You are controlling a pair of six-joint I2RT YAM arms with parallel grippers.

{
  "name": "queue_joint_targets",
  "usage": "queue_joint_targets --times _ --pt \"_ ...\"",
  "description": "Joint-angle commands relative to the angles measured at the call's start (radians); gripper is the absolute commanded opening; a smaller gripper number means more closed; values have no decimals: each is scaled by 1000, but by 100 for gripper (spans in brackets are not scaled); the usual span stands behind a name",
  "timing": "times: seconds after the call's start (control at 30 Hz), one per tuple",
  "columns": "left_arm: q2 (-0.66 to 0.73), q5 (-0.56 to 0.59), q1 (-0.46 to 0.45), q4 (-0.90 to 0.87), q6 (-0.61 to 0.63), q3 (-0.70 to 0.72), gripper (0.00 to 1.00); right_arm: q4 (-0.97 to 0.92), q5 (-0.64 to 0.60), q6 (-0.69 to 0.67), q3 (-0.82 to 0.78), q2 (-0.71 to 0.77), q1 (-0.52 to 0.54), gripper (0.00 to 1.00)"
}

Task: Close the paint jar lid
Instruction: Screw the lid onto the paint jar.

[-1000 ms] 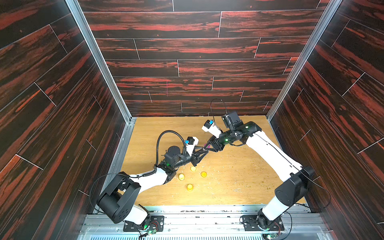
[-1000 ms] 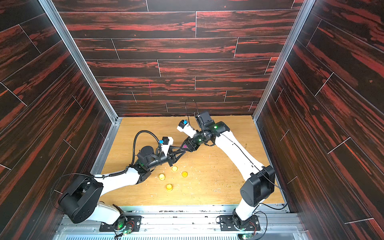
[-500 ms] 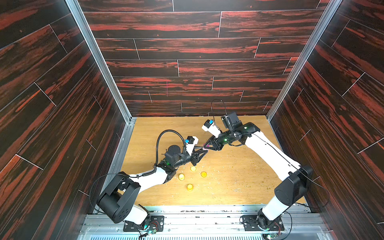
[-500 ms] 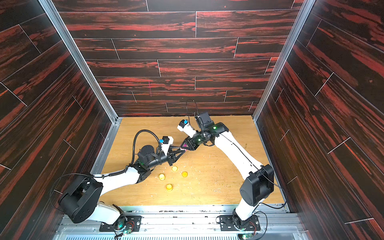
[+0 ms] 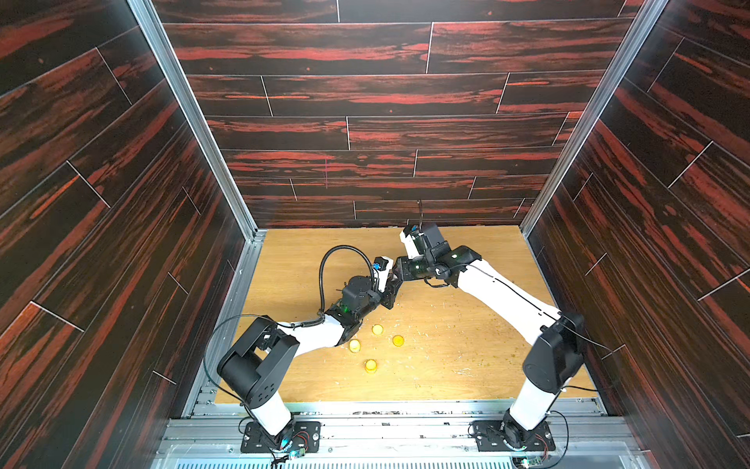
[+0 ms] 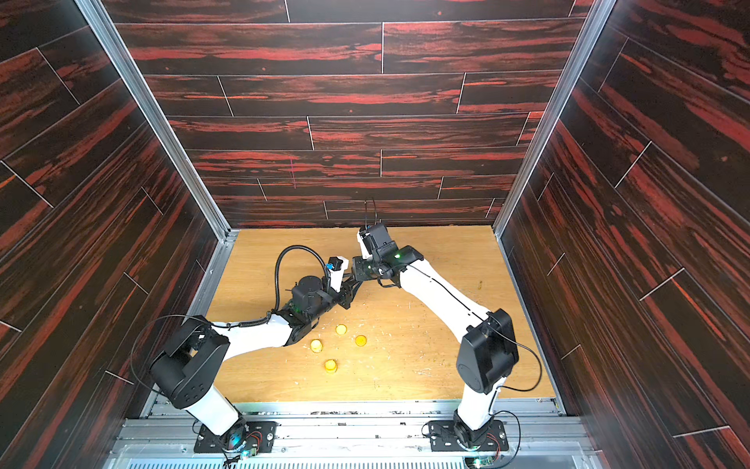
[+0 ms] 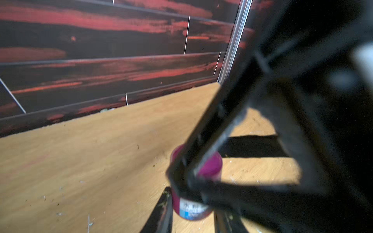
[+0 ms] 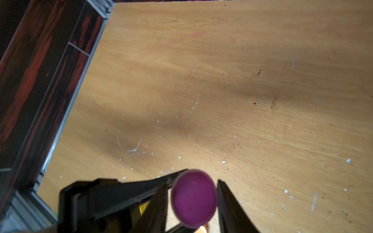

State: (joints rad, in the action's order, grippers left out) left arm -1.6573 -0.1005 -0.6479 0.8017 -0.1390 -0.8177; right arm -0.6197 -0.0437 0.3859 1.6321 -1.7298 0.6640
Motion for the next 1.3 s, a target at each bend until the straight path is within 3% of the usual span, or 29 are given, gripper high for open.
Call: queue_joint_targets --times 0.0,0.1,0.23,0.5,0.93,1.17,1.27 --pt "130 -68 26 133 -21 59 17 -44 134 -102 -28 148 -1 57" --pt "199 -218 58 124 -64 120 17 -124 270 -288 -13 198 -36 62" --pt "266 -350 65 23 -63 132 17 -204 344 -435 20 216 -50 64" --pt "300 -429 65 -16 -73 125 17 -285 451 -600 89 135 -55 63" --pt "294 -441 65 -47 -60 103 17 -276 463 -604 116 74 -55 55" --pt "286 -427 65 -41 -57 100 17 -268 478 -579 94 59 -55 34" --pt "276 -411 65 -42 -51 87 17 -245 477 -529 80 50 -54 30"
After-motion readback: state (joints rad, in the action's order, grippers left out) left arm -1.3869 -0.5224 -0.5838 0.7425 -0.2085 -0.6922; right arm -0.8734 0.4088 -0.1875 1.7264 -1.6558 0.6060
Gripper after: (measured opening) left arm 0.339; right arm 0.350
